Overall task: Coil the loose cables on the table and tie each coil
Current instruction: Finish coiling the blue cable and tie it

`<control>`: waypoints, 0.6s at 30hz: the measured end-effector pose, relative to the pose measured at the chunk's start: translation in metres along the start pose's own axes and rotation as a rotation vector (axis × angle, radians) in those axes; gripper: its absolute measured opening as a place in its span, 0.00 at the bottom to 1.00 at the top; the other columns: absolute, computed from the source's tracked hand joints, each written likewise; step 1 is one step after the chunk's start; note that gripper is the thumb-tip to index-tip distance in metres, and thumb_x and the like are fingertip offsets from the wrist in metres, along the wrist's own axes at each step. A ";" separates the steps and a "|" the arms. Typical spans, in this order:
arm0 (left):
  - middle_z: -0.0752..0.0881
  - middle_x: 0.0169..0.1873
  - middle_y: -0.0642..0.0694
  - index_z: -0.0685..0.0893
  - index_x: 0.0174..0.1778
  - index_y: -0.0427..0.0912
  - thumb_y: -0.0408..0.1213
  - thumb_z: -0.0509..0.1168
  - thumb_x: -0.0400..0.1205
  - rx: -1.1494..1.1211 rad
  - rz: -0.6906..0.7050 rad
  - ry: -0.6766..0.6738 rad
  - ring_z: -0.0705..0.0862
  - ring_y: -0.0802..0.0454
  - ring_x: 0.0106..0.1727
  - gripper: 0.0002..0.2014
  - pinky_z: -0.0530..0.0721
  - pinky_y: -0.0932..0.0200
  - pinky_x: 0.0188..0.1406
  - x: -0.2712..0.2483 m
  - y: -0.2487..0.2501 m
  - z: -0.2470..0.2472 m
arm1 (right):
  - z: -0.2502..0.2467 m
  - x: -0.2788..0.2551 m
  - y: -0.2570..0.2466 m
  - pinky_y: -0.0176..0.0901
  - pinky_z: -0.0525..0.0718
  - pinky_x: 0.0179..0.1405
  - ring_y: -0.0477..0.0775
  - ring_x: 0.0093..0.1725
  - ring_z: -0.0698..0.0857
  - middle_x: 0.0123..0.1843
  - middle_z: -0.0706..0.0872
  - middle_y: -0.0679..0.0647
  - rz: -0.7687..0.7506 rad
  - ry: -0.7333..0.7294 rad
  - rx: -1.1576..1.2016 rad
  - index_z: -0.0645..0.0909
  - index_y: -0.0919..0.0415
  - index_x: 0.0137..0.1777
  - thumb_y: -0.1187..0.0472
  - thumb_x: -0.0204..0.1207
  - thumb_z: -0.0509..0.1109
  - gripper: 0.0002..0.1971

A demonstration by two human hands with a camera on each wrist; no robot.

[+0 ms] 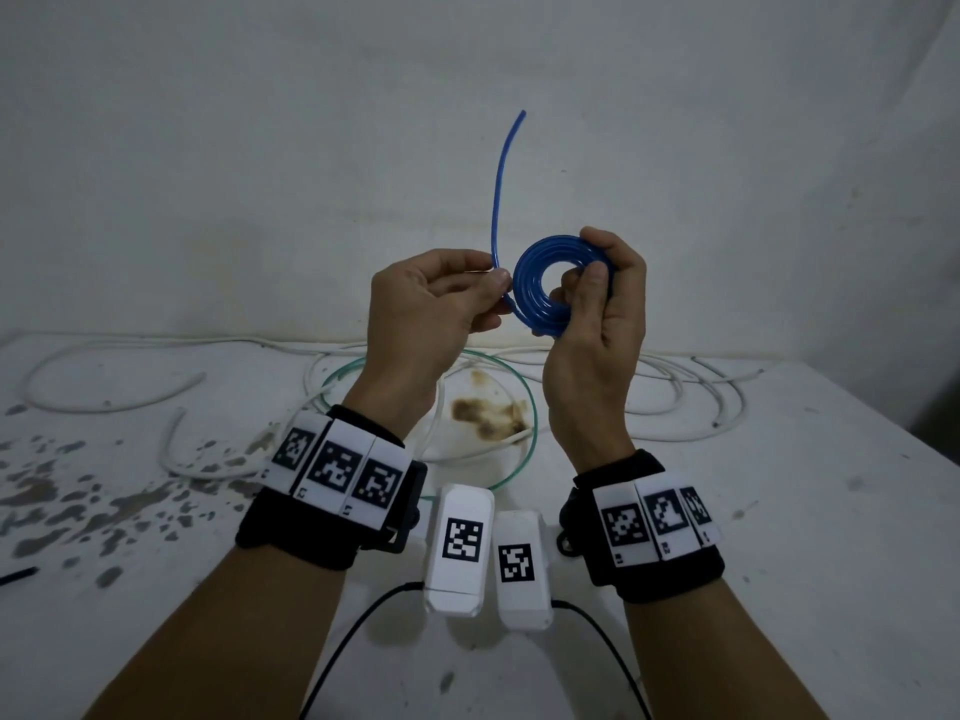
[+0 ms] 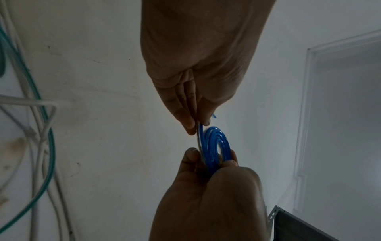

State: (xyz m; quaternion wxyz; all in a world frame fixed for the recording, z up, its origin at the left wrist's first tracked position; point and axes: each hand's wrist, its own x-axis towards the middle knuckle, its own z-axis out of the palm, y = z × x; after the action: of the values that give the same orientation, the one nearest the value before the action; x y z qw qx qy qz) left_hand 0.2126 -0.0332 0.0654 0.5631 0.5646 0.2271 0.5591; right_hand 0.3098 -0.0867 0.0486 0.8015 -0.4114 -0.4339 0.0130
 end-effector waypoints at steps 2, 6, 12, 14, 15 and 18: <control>0.93 0.38 0.43 0.88 0.48 0.40 0.29 0.74 0.78 -0.007 0.028 0.000 0.93 0.47 0.40 0.05 0.88 0.61 0.39 -0.001 -0.001 0.001 | -0.001 0.000 0.000 0.34 0.78 0.47 0.40 0.44 0.77 0.53 0.81 0.49 0.011 -0.023 -0.018 0.76 0.60 0.63 0.68 0.90 0.52 0.12; 0.92 0.35 0.47 0.89 0.45 0.43 0.31 0.74 0.79 -0.039 0.071 0.026 0.91 0.50 0.36 0.03 0.87 0.61 0.36 -0.002 -0.002 0.003 | -0.003 0.002 -0.002 0.32 0.78 0.48 0.41 0.47 0.78 0.55 0.81 0.50 0.020 -0.062 -0.055 0.76 0.60 0.63 0.68 0.90 0.53 0.12; 0.92 0.33 0.48 0.90 0.44 0.44 0.32 0.74 0.78 0.008 0.109 -0.008 0.88 0.52 0.32 0.02 0.84 0.61 0.31 0.000 -0.003 -0.002 | -0.004 0.002 -0.001 0.29 0.77 0.47 0.37 0.43 0.77 0.51 0.81 0.46 0.048 -0.127 -0.060 0.77 0.59 0.62 0.67 0.90 0.53 0.11; 0.92 0.33 0.50 0.89 0.45 0.44 0.33 0.75 0.78 0.033 0.131 -0.015 0.86 0.55 0.31 0.03 0.83 0.61 0.32 0.000 -0.004 -0.002 | -0.004 0.002 0.000 0.31 0.77 0.46 0.38 0.42 0.77 0.50 0.81 0.47 0.058 -0.146 -0.062 0.77 0.60 0.61 0.67 0.90 0.53 0.11; 0.92 0.32 0.51 0.89 0.45 0.44 0.33 0.76 0.77 0.049 0.135 -0.009 0.86 0.57 0.31 0.04 0.82 0.62 0.32 0.000 -0.004 -0.001 | -0.005 0.002 0.000 0.32 0.77 0.46 0.39 0.42 0.77 0.50 0.81 0.48 0.062 -0.160 -0.066 0.77 0.60 0.61 0.67 0.90 0.53 0.11; 0.93 0.34 0.51 0.89 0.48 0.45 0.35 0.76 0.77 0.112 0.134 -0.017 0.89 0.57 0.35 0.06 0.85 0.63 0.35 0.001 -0.005 -0.003 | -0.009 0.005 0.002 0.32 0.76 0.45 0.40 0.41 0.76 0.48 0.81 0.48 0.080 -0.218 -0.112 0.78 0.62 0.61 0.67 0.90 0.53 0.12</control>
State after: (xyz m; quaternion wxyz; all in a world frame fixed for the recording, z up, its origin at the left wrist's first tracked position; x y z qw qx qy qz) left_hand 0.2125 -0.0300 0.0605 0.4939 0.6137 0.2150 0.5772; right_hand 0.3199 -0.0893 0.0485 0.7242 -0.4684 -0.5019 0.0654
